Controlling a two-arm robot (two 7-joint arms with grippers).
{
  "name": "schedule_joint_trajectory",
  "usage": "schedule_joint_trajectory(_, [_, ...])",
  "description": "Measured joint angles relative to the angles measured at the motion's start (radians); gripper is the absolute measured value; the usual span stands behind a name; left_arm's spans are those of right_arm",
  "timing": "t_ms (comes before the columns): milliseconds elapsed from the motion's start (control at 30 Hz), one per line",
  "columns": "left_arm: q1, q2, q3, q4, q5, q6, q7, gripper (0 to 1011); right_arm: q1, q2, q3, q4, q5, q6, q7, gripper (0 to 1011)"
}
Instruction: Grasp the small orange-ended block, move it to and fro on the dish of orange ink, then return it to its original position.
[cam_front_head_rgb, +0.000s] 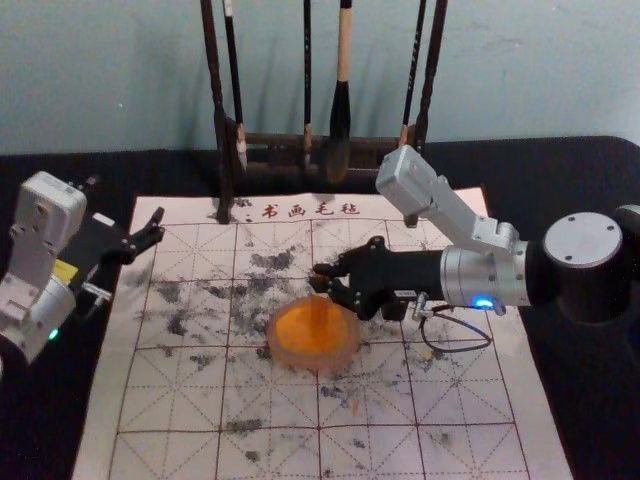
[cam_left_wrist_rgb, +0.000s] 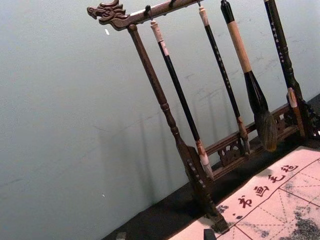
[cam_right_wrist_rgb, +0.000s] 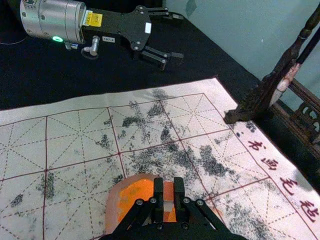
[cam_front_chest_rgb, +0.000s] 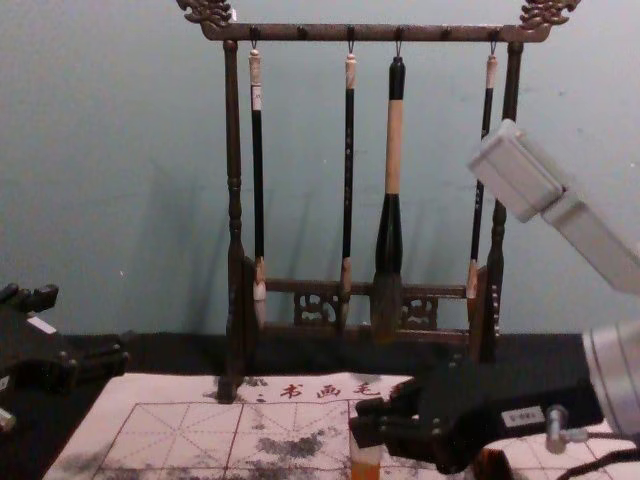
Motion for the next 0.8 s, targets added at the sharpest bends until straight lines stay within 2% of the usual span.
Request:
schedule_joint_trajectory(500, [0.0, 0.0, 0.0, 0.0, 0.0, 0.0, 0.0, 1001, -0.028, 0.042, 0.012, -0.044, 0.02, -0.002, 0.022, 119])
schedule_joint_trajectory(800, [0.0, 0.0, 0.0, 0.0, 0.0, 0.0, 0.0, 1001, -0.034, 0.05, 0.004, -0.057, 0.024, 0.0, 0.03, 119])
